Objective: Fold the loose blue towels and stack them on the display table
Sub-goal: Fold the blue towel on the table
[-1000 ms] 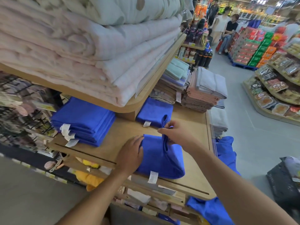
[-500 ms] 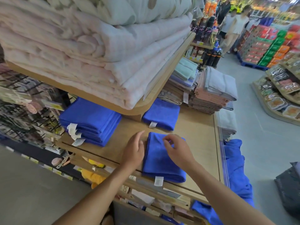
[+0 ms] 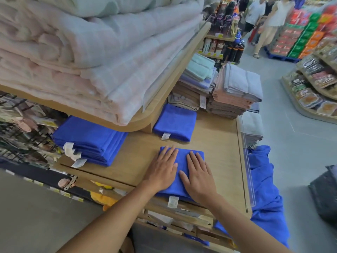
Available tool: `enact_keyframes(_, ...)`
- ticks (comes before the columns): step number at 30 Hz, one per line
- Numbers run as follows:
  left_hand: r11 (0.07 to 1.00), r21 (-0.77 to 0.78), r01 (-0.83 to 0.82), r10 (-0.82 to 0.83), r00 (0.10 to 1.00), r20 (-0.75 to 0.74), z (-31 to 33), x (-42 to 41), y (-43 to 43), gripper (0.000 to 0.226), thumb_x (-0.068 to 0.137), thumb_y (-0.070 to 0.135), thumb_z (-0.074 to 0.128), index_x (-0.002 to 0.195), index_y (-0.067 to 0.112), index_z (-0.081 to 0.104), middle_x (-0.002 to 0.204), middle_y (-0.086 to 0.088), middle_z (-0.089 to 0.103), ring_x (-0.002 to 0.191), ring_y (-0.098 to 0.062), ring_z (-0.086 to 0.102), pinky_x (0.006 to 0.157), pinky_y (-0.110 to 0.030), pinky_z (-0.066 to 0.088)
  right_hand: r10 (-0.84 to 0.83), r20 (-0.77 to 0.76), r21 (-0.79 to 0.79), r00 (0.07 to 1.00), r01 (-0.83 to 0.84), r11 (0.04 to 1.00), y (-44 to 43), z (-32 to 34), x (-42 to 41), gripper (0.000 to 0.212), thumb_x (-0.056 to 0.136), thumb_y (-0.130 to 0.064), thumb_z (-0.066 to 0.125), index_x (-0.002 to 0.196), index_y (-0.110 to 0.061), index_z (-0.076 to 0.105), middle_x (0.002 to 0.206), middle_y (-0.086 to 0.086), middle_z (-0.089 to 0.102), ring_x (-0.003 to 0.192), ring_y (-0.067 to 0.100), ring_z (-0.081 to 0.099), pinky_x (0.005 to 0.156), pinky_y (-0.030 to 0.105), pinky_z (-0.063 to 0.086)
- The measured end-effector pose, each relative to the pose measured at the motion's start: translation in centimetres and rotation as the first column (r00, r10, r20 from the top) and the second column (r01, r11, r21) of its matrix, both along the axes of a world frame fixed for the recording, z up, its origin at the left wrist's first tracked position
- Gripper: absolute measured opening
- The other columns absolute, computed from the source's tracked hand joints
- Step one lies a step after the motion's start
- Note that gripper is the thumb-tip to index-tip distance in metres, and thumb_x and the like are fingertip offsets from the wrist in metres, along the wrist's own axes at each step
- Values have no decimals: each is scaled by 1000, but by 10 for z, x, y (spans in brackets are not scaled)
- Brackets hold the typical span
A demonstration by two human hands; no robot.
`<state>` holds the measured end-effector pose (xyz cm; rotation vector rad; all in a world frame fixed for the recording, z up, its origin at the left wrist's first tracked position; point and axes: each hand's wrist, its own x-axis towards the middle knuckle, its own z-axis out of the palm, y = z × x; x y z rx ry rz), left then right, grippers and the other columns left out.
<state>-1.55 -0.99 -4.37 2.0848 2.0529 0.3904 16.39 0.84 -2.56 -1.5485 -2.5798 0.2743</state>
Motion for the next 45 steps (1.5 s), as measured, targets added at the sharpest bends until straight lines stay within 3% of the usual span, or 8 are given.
enact_keyframes(7,1000,14,-2,2,999,41,-4,0,-2,67,102,46,23,162,18,16,170,3,10,156,-13,0,127,-42,7,-167,-195,-28,967,164,986,0,6,5,78,99,-56,46,161,-12,24,168,7,24,155,24,20,126,38,19)
enact_keyframes(11,998,67,-18,12,996,86,-6,-2,-4,72,97,52,17,162,20,19,169,5,13,156,-11,3,127,-39,7,-479,-284,-287,830,403,869,10,25,14,75,87,-60,59,143,-14,40,119,3,66,110,27,62,88,42,51)
enact_keyframes(17,962,252,-107,38,964,264,-8,-5,-11,77,96,43,36,162,28,-1,171,4,-1,157,-15,-7,127,-31,5,-638,-447,-795,627,49,605,26,50,10,34,77,-31,86,105,-19,72,99,-1,79,87,15,75,74,30,59)
enact_keyframes(20,947,187,-262,70,734,675,3,-5,-15,91,94,36,57,162,30,-3,169,12,0,155,-2,2,122,-16,11,-553,-563,-740,614,-76,668,19,53,14,27,81,-20,82,105,-26,72,99,-6,79,88,10,76,76,29,59)
enact_keyframes(25,954,-256,-155,233,-150,961,37,-13,-17,70,75,54,84,135,26,61,138,-3,64,130,-24,58,97,-35,52,-538,-701,-682,468,-218,698,30,74,22,37,72,-25,82,107,-18,72,106,4,78,100,24,75,88,44,59)
enact_keyframes(30,893,-424,148,435,-49,899,56,-25,-9,47,76,32,84,118,15,72,124,-7,72,111,-23,71,80,-36,61,-583,-713,-694,391,-267,669,77,96,19,33,86,-15,78,118,-15,68,115,6,77,102,26,75,83,41,61)
enact_keyframes(37,885,-457,-88,394,-384,835,100,-52,76,35,77,26,78,110,18,69,105,-7,73,88,-23,71,79,-40,57,-690,-696,-709,197,-339,618,171,118,-36,33,91,-18,75,122,-17,67,118,5,76,105,23,74,84,38,62)
enact_keyframes(45,694,-699,-176,552,-494,672,51,-54,115,23,97,29,64,115,17,61,110,-7,70,93,-24,67,80,-42,55,-718,-499,-752,486,169,637,201,54,-78,38,91,-20,70,123,-10,53,124,14,63,102,29,65,81,44,60)
